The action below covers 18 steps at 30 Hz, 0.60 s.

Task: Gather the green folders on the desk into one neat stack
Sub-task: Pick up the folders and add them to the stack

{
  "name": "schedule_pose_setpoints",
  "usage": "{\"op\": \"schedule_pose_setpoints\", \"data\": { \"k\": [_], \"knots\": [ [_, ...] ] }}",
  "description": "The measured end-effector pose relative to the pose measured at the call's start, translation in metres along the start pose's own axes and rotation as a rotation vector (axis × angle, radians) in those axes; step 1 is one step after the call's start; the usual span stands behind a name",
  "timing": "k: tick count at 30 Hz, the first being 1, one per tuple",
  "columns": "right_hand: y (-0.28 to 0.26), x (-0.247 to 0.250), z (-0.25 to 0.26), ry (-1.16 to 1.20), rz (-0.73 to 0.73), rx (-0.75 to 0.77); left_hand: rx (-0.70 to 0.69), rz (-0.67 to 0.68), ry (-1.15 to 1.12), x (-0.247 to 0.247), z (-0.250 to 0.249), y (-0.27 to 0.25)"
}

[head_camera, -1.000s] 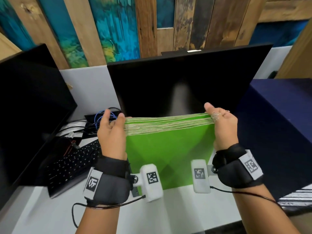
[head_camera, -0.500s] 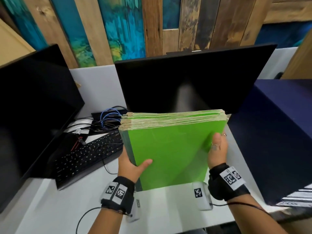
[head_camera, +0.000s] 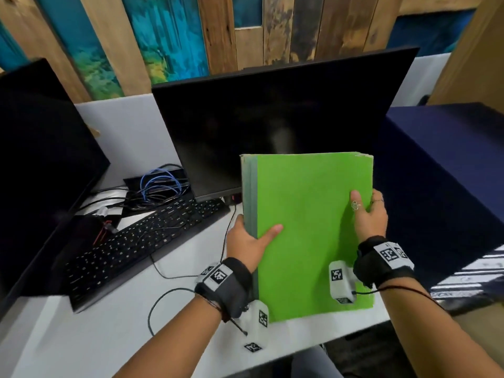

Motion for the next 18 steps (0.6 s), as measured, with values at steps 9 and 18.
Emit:
{"op": "schedule_pose_setpoints", "data": {
  "k": [9, 18],
  "knots": [
    [0.033, -0.01, -0.07, -0.241, 0.267, -0.254, 0.357, 0.165, -0.063, -0.096, 0.068, 0.011],
    [0.049, -0.03, -0.115, -0.607, 0.49, -0.257, 0.5, 0.16, 0.008, -0.118, 0.091, 0.032]
  ]
}}
Point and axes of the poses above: each hand's wrist, its own y-axis towards the middle knuckle, its own x-axis out of the back of the hand, z = x × y, the point moved 10 cm from there along y, towards the middle knuckle, and after that the axes turned 10 degrees about x, right-handed, at the moved point
